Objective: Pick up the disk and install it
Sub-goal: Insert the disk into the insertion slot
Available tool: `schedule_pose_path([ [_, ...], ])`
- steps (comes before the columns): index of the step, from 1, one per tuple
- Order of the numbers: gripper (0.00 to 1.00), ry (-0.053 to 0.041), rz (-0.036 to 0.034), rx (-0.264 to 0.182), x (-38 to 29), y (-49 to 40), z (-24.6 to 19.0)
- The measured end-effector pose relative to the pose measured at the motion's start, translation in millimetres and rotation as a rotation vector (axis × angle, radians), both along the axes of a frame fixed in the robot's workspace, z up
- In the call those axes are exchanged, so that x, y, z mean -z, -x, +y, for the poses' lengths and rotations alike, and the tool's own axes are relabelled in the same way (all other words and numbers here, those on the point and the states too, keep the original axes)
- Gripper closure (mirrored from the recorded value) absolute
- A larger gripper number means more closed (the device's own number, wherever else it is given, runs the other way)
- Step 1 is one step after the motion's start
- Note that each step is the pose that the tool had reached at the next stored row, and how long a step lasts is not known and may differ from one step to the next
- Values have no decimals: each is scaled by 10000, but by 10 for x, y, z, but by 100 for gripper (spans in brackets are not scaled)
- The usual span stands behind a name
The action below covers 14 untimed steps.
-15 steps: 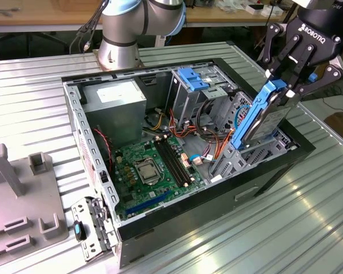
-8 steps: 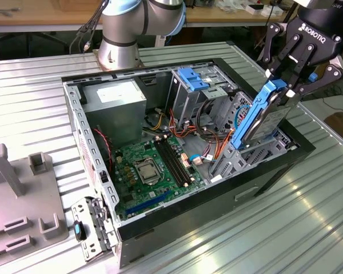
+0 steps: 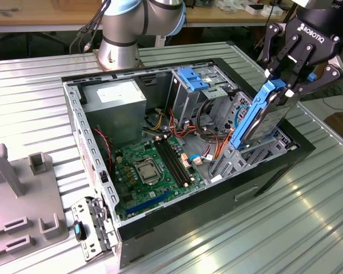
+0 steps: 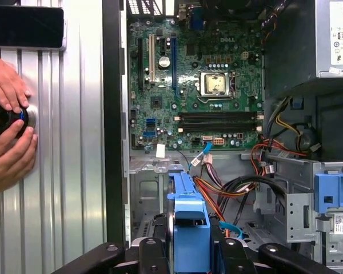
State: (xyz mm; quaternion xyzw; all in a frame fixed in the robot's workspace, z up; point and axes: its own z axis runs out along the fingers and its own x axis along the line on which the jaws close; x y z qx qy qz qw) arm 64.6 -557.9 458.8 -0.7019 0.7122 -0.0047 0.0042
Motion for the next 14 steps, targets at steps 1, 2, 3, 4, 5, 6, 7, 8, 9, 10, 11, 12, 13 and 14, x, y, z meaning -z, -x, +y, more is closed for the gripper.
schedule_pose_path([
  [1,63,-3,1,0,3,0,2],
  [2,63,-4,4,0,7,0,4],
  [3,63,-1,8,0,9,1,4],
  [4,63,0,15,1,13,1,5],
  [5,63,0,19,1,16,0,5],
  [6,63,-1,23,0,18,-1,5],
  [7,63,0,32,0,24,-3,5],
  [8,63,2,38,0,27,-4,5],
  [9,63,3,44,-1,32,-10,5],
  [10,63,3,44,-1,34,-15,5],
  [11,63,2,44,0,36,-22,5],
  [12,63,1,46,1,37,-35,5],
  [13,63,-1,44,0,38,-44,5],
  [14,63,-1,41,0,38,-44,5],
])
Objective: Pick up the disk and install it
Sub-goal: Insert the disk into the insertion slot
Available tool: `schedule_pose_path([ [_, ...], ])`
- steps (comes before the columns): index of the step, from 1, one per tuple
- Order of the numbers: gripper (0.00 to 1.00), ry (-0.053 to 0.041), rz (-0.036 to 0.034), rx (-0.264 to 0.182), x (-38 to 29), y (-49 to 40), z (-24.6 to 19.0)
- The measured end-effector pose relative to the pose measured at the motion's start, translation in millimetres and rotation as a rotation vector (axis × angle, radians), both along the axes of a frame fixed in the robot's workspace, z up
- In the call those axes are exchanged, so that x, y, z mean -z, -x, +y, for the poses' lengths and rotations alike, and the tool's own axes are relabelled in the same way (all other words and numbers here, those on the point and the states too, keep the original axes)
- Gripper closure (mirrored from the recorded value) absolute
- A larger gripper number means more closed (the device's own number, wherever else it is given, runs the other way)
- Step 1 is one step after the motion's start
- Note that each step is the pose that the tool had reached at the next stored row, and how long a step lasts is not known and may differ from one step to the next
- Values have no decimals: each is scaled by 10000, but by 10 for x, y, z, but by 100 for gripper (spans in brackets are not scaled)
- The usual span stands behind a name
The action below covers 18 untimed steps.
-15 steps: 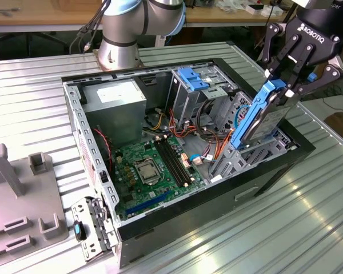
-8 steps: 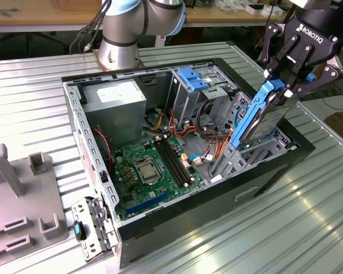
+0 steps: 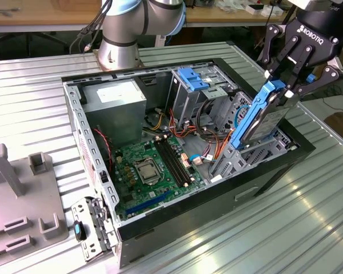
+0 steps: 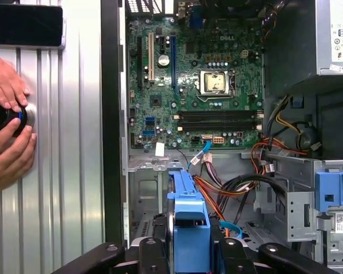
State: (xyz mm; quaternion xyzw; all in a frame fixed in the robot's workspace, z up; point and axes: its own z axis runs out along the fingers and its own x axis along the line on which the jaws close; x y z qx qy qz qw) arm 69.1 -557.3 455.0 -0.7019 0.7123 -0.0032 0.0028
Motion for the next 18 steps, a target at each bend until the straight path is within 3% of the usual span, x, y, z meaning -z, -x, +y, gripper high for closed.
schedule_pose_path([
  [4,63,-3,-47,-2,-18,-1,-1],
  [6,63,10,-133,0,-27,-1,-1],
  [10,63,12,-232,0,-37,-1,-1],
  [13,63,12,-375,1,-73,0,-1],
  [18,63,12,-620,-1,-75,26,0],
])
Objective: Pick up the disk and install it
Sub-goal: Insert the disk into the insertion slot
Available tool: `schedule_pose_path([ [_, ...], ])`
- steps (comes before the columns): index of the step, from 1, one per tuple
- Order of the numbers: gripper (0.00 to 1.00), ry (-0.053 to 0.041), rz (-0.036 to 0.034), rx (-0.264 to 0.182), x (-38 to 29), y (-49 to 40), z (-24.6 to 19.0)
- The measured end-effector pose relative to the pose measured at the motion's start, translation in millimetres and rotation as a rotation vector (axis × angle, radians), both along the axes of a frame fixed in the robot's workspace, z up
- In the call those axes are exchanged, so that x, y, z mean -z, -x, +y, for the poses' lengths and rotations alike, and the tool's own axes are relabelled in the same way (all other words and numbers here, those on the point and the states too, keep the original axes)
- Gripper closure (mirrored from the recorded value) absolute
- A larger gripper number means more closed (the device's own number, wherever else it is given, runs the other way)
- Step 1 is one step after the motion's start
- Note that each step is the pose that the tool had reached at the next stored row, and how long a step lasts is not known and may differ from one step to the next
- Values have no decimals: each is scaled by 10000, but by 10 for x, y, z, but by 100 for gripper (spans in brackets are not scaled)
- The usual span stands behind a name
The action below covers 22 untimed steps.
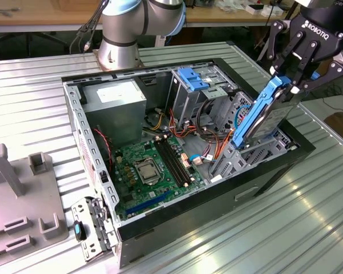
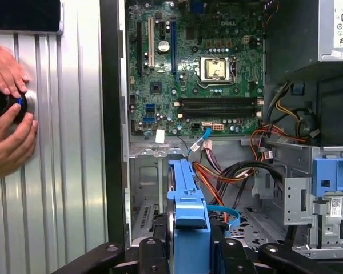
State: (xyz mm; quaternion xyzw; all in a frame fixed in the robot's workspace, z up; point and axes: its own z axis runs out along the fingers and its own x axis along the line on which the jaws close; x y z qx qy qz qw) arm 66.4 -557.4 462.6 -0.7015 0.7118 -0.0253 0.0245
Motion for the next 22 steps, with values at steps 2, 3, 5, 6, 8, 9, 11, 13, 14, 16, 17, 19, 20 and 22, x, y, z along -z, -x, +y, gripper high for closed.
schedule_pose_path([
  [2,63,0,-6,1,0,18,0],
  [3,63,1,-7,1,-1,21,0],
  [5,63,-1,-7,0,-17,23,0],
  [6,63,0,-7,1,-28,24,0],
  [8,63,0,-8,1,-45,24,0],
  [9,63,-1,-9,1,-45,24,0],
  [11,63,0,-8,1,-46,24,0],
  [13,63,0,-9,1,-46,24,0],
  [14,63,0,-8,1,-46,24,0],
  [16,63,0,-9,1,-46,25,0],
  [17,63,1,-8,1,-46,25,0],
  [19,63,1,-65,2,-46,35,0],
  [20,63,2,-126,1,-47,49,0],
  [22,63,1,-228,2,-46,86,0],
])
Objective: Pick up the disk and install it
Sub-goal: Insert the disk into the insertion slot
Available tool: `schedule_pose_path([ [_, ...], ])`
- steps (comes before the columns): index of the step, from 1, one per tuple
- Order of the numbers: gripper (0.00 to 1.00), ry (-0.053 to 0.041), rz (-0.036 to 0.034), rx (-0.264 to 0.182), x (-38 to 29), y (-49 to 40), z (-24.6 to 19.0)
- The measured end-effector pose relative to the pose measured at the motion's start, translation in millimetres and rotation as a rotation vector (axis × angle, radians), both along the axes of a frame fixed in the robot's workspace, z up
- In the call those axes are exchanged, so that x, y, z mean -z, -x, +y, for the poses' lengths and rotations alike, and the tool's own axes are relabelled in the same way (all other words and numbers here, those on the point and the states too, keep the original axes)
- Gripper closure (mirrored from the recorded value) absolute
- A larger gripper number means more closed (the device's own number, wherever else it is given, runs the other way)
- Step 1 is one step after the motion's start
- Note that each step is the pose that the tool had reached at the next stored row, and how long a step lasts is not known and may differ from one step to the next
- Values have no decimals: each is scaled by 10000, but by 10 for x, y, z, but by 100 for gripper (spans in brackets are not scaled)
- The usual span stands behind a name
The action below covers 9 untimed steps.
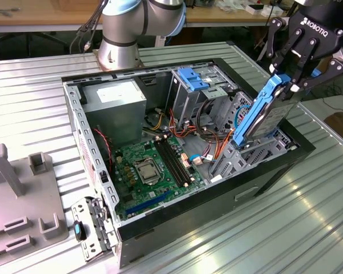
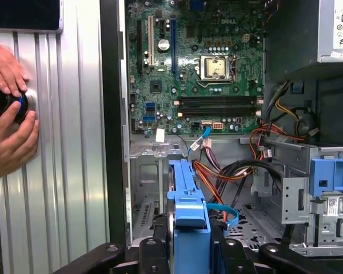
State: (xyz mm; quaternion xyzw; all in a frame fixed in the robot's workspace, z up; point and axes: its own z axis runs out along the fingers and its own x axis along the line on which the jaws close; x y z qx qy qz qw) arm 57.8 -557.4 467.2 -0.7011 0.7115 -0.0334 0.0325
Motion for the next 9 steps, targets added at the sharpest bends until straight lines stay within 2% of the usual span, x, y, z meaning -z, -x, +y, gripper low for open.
schedule_pose_path([
  [6,63,0,-4,-1,19,20,-2],
  [9,63,-1,-50,-7,27,20,-15],
])
